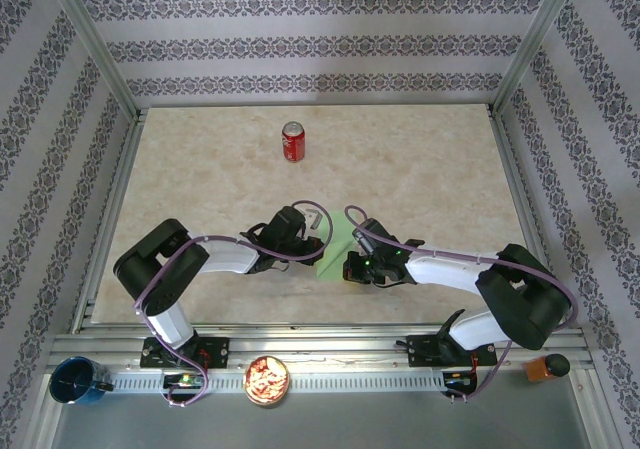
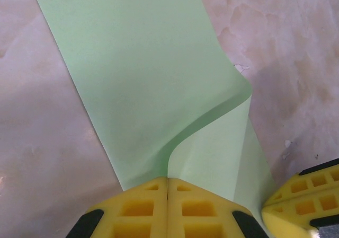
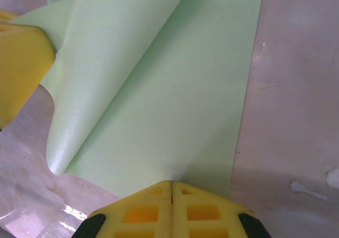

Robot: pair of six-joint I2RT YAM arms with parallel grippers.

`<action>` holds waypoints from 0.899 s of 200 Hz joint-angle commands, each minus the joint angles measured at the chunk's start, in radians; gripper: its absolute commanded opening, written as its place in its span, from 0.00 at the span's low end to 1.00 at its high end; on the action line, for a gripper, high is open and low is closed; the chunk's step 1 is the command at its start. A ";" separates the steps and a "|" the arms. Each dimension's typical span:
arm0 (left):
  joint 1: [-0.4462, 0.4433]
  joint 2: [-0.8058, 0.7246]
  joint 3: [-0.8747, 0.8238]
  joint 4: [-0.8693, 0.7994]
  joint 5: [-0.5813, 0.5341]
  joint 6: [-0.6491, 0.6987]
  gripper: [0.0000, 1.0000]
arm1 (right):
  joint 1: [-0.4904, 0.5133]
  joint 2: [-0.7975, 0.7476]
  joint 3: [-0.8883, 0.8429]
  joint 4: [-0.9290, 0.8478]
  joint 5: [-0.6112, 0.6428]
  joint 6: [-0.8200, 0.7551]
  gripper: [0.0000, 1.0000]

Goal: Fold a paper plane with a square sheet of paper (pick it up from the middle)
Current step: Fold the triangle a second time at the center of the table.

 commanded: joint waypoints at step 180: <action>0.037 0.055 0.069 -0.008 0.082 0.065 0.00 | -0.011 0.031 0.017 -0.078 0.000 -0.028 0.00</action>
